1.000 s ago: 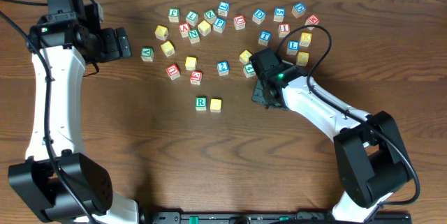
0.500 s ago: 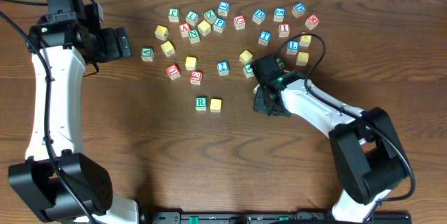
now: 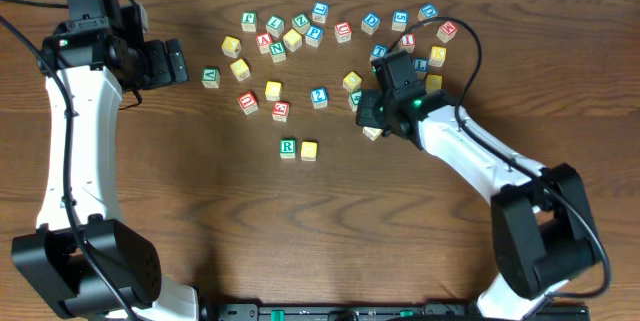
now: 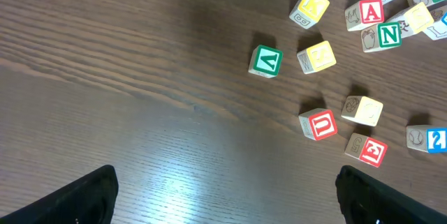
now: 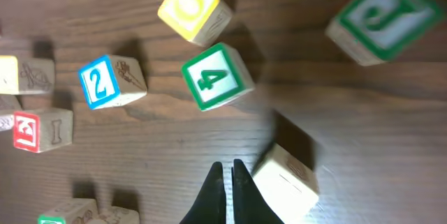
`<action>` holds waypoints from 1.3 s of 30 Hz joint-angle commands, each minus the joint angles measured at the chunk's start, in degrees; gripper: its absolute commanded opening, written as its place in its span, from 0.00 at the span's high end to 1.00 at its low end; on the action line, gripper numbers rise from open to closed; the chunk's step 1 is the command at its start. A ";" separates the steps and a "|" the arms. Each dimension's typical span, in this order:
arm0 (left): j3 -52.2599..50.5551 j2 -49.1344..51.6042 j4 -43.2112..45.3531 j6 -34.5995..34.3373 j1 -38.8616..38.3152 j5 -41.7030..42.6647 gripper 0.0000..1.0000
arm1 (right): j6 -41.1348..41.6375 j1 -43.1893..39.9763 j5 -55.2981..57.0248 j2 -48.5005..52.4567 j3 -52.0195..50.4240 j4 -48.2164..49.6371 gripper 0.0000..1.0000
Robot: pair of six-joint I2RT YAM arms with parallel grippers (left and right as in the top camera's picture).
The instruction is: Spell out ROBOT
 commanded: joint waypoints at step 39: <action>1.22 -0.85 -0.11 0.17 0.15 0.52 0.02 | -13.33 -3.72 -14.69 6.36 0.13 0.96 0.99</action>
